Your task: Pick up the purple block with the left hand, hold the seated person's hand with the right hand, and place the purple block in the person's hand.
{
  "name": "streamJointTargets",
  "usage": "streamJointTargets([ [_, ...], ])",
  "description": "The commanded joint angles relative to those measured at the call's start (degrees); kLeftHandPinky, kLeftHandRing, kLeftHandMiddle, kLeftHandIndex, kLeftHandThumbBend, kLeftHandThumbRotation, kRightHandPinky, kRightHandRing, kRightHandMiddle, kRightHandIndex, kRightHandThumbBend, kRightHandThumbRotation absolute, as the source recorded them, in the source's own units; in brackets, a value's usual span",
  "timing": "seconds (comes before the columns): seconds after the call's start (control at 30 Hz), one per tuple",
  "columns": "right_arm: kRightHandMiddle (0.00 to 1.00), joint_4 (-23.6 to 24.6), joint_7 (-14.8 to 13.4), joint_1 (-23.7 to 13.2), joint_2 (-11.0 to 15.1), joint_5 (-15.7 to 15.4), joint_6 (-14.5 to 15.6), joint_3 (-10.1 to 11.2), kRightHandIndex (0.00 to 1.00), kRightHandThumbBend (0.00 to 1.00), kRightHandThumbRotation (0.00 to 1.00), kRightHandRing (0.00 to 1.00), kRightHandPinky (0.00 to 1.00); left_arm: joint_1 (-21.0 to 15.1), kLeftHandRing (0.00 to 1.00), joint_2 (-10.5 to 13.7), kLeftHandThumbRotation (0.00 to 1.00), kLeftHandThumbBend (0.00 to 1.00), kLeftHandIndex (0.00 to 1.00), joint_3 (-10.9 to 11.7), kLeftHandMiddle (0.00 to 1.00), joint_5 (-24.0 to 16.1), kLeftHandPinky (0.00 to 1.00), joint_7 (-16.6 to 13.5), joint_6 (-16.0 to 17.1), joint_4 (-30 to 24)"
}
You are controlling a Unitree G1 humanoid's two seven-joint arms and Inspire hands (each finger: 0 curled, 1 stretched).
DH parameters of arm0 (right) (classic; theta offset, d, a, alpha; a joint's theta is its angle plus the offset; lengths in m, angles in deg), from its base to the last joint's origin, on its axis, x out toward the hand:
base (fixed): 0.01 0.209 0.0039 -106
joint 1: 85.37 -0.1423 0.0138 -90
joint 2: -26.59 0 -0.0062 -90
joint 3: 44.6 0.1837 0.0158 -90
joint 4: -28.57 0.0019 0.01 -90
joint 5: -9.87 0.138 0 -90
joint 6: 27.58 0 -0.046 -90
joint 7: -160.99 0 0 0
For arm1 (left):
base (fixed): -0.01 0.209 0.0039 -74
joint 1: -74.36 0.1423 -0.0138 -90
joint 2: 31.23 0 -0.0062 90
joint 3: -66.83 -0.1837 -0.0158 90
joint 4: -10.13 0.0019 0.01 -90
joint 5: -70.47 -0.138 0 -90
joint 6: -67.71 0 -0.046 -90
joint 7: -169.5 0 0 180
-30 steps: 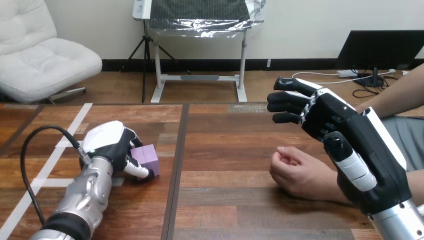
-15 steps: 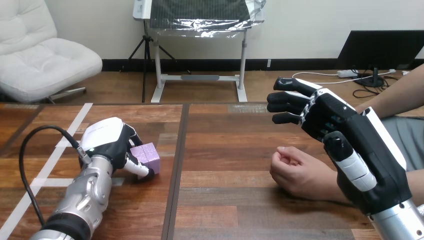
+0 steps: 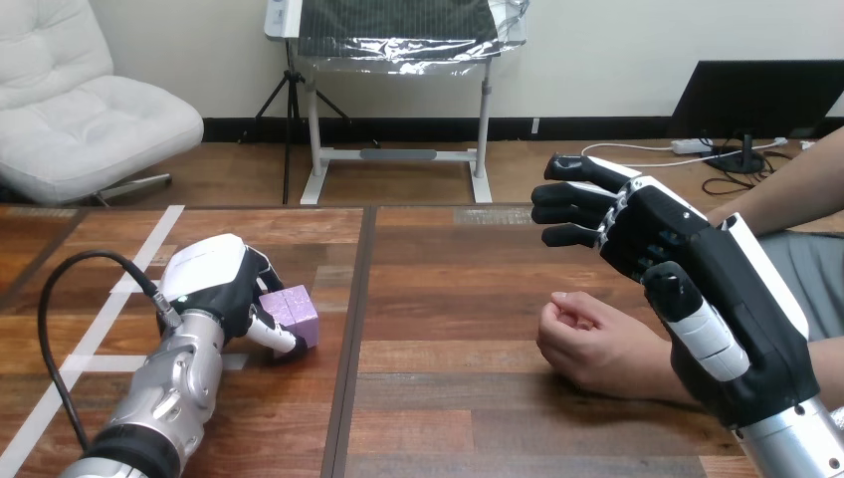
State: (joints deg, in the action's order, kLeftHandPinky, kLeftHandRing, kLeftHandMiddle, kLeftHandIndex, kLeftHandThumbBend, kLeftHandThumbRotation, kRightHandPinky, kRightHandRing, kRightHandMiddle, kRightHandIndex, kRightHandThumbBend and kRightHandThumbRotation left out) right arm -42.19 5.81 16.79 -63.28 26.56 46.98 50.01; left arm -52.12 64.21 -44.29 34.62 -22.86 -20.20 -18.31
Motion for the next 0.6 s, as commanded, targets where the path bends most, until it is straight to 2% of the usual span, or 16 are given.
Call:
streamJointTargets([
  [0.0, 0.78, 1.61, -0.73, -2.11, 0.25, -0.89, -0.86, 0.96, 0.80, 0.99, 0.81, 0.77, 0.74, -2.01, 0.22, 0.04, 0.00, 0.68, 0.51, 0.04, 0.32, 0.27, 0.15, -1.63, 0.96, -0.62],
  [0.37, 0.78, -0.07, -0.63, -2.67, 0.20, -2.66, -2.21, 1.10, 0.80, 0.96, 0.83, 0.77, 0.73, -0.65, 0.19, 0.37, 0.00, 0.68, 0.50, 0.64, 0.30, 1.02, 0.13, -1.80, 1.82, -2.79],
  [0.57, 0.78, -0.74, -1.39, -3.26, 0.78, -5.30, -2.09, 1.47, 0.80, 0.97, 0.86, 0.77, 0.73, 1.36, 0.21, 0.71, 0.00, 0.67, 0.50, 1.34, 0.31, 1.69, 0.15, -2.33, 2.14, -6.80],
])
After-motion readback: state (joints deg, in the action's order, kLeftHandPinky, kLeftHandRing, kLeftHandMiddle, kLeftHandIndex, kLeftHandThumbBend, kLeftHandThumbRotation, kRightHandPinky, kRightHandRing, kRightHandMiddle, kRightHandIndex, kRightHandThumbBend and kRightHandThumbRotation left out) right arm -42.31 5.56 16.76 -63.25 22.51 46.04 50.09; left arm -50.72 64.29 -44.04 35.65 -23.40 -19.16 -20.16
